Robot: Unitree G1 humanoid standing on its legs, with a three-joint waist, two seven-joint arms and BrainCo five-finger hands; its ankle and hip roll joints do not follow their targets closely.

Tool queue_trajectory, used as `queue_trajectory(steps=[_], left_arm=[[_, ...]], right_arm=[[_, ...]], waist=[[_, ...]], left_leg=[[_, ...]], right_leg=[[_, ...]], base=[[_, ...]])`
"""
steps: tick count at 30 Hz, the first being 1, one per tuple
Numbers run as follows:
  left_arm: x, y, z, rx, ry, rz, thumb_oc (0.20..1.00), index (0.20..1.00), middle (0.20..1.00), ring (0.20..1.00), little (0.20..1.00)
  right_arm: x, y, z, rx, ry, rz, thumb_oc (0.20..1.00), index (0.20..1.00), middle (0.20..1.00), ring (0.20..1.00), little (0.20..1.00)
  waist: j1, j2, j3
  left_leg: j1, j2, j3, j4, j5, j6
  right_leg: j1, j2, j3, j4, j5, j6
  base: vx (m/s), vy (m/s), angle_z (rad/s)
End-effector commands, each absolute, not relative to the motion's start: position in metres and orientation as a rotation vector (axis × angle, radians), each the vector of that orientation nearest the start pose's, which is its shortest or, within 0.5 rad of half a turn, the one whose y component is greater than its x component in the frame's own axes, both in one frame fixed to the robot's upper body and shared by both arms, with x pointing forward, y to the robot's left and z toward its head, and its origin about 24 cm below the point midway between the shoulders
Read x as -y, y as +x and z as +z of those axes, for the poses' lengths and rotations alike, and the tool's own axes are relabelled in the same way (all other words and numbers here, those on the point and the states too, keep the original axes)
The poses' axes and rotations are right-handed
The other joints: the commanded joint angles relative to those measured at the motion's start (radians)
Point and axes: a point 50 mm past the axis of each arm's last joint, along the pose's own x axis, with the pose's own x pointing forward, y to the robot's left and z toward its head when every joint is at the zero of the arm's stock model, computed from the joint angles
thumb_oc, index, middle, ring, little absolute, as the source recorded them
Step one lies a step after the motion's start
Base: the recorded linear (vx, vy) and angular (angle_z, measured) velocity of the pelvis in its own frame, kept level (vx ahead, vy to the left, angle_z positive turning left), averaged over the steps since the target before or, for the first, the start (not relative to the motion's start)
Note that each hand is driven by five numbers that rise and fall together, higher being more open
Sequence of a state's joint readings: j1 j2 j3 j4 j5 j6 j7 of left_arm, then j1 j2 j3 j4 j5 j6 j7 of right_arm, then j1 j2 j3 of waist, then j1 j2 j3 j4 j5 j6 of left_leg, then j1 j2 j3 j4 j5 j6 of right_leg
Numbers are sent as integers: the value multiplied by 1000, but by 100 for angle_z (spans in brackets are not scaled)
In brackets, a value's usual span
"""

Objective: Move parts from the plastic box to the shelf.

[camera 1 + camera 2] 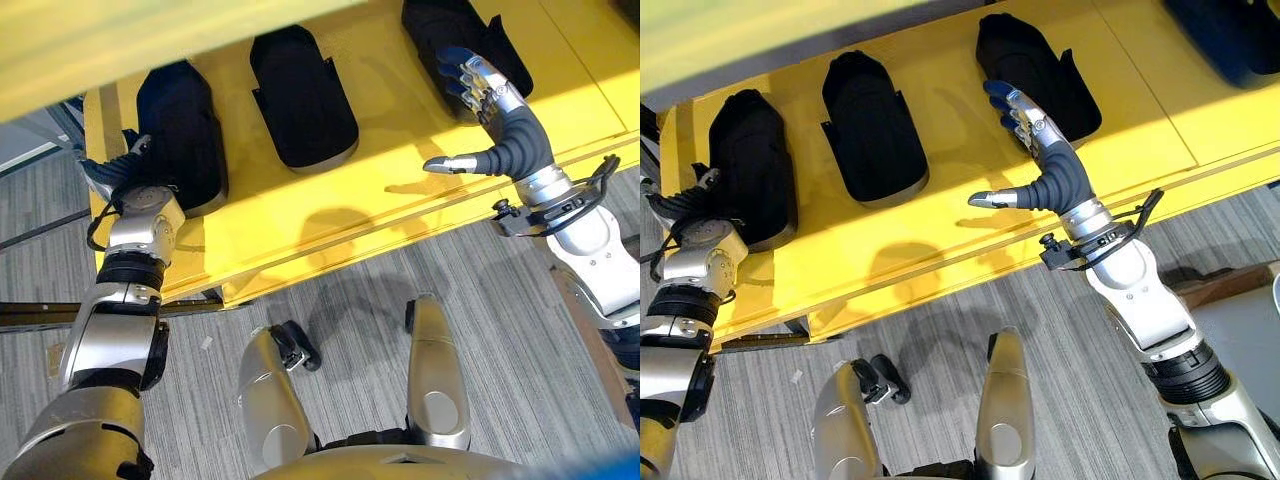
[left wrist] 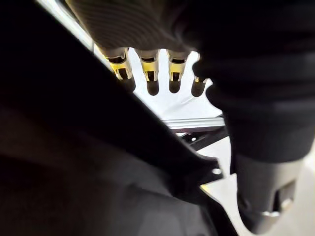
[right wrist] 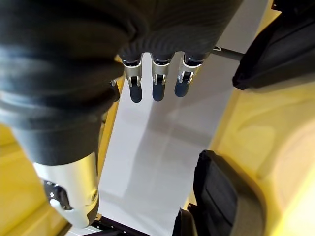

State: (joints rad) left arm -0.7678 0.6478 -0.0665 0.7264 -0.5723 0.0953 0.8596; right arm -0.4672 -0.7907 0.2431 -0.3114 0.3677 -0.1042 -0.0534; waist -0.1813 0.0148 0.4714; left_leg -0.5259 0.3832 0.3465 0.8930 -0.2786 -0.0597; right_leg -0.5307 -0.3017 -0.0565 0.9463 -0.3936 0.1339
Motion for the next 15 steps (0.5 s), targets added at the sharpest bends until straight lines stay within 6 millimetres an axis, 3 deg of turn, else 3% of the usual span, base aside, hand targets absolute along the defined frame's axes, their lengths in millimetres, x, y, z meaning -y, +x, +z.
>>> queue_trajectory(steps=[1, 5, 15], left_arm=[[-328, 344, 185, 167, 49, 1064, 1000, 1000, 1000, 1000, 1000], [-312, 345, 185, 203, 79, 1015, 1000, 1000, 1000, 1000, 1000], [-302, 334, 166, 207, 59, 998, 1000, 1000, 1000, 1000, 1000]], right_arm=[[155, 259, 257, 862, -360, 353, 1000, 1000, 1000, 1000, 1000], [155, 260, 253, 854, -359, 346, 1000, 1000, 1000, 1000, 1000], [155, 260, 243, 831, -347, 343, 1000, 1000, 1000, 1000, 1000]], waist=[[14, -22, -27], [25, -20, -26], [48, -22, -28]], left_leg=[[95, -39, -12, -31, -87, -12], [102, -40, -17, -48, -76, -10], [113, -53, -28, -69, -68, -8]], right_leg=[[30, 6, -53, -92, 73, -28], [38, 2, -64, -107, 83, -27], [59, -3, -80, -129, 92, -27]], base=[[14, -38, 2], [7, -21, 2], [2, -4, 2]])
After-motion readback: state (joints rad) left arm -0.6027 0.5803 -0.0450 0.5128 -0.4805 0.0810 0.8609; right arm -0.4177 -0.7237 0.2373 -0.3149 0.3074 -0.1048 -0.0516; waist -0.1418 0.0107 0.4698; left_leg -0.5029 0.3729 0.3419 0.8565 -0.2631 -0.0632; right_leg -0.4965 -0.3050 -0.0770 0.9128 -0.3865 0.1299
